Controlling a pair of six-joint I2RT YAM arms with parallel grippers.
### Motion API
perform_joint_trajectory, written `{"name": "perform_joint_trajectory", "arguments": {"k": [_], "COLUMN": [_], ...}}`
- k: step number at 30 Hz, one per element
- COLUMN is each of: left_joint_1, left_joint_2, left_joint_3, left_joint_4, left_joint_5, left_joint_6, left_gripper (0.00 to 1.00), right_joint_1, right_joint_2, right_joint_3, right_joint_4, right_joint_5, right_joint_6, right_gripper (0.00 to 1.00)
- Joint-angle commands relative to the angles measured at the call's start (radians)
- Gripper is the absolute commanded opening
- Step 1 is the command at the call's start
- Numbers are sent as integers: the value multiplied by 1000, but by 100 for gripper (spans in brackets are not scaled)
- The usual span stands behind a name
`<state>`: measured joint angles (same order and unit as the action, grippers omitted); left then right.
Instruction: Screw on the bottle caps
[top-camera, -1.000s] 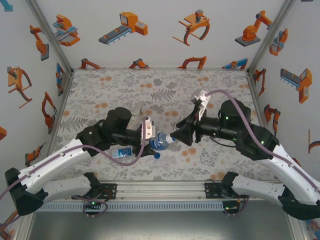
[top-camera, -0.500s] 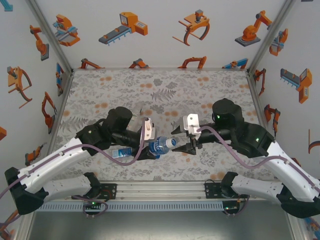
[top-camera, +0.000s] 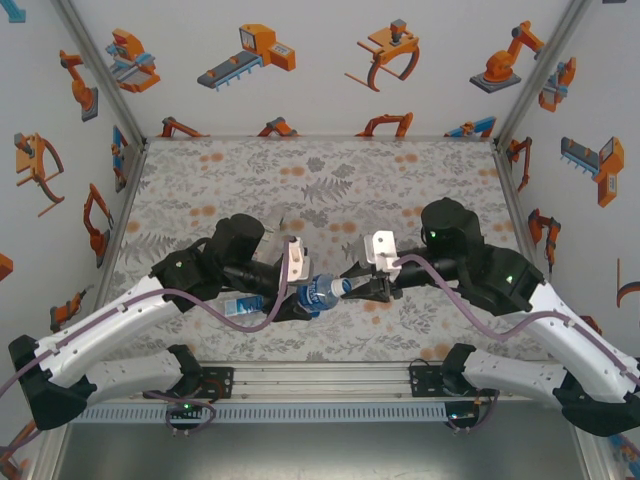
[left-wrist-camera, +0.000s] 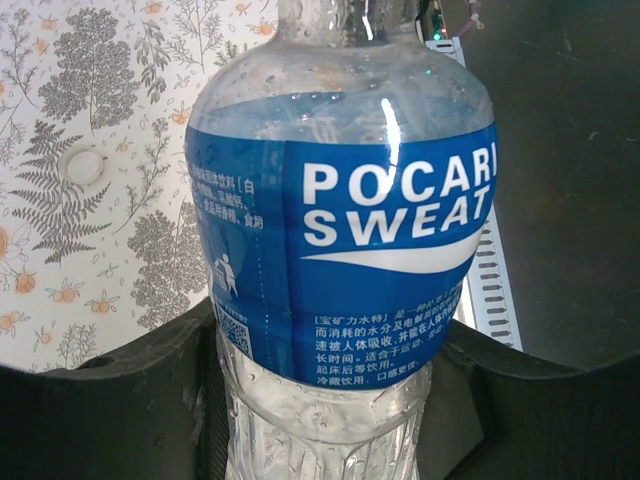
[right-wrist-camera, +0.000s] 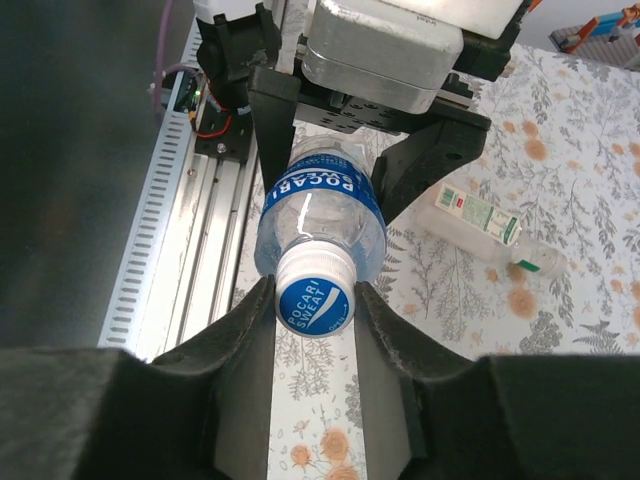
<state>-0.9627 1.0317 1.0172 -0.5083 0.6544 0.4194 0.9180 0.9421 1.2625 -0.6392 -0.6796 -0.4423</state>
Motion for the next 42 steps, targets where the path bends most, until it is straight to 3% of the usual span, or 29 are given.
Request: {"name": "perform_joint_trajectory", "arguments": {"k": [1,6,10,16,20,23,28,35,36,37,42], "left_joint_1": [-5,-5,-5,-5,-5,-5,-5,-5,-5,-5,-5], "left_joint_2": [-13,-11,-11,-6,3,8,2,-37,-45,-52,-91], "left_joint_3": [12,0,-17,-33,-35,-36,-42,-64,-70,-74,-88], "left_joint_4": [-7,17,61,124,146,152,156,157,158,156,125], "left_joint_5": [23,5,-46,-123,-180,-198,-215,-254,-265,-278,-342], "left_joint_6": [-1,-3,-4,0,-1,-2,-5,-19,-20,-21,-27], "left_gripper": [2,0,0,0,0,2,13,55,80,96,97], "right_joint_1": [2,2,2,2,2,3,3,2,1,-2,-69], "right_joint_2": [-9,-26,-28,-5,2,12,34,50,53,59,132], "right_joint_3": [-17,-70,-111,-103,-132,-147,-107,-74,-69,-64,-13], "right_joint_4": [46,149,223,93,49,95,71,30,24,19,-46], "right_joint_5": [-6,107,313,598,659,647,662,723,739,751,796], "right_joint_6": [27,321,765,1371,1679,1727,1681,1514,1480,1450,1275], "right_gripper": [22,0,0,0,0,0,0,0,0,0,0]}}
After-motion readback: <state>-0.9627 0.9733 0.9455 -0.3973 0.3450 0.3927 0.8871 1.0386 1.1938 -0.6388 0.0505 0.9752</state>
